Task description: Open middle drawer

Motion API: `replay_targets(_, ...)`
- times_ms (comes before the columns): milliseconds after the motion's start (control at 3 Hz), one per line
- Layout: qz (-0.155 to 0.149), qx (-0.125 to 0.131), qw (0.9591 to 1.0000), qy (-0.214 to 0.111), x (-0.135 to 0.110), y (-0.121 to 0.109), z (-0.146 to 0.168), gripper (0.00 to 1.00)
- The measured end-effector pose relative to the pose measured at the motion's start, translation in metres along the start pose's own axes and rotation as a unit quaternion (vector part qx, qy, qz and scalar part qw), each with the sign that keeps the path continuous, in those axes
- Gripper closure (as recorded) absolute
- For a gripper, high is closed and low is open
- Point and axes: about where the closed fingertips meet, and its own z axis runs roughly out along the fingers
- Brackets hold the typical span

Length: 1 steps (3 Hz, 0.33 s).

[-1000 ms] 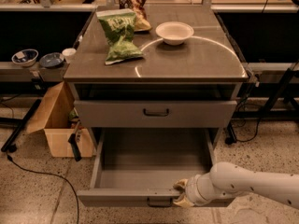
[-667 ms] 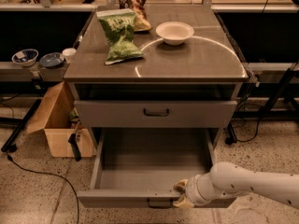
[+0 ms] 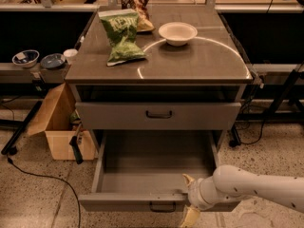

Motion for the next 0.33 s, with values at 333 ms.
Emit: replay_targets(333, 0.0, 0.0, 1.0, 0.0, 0.0, 0.0, 0.0, 0.0)
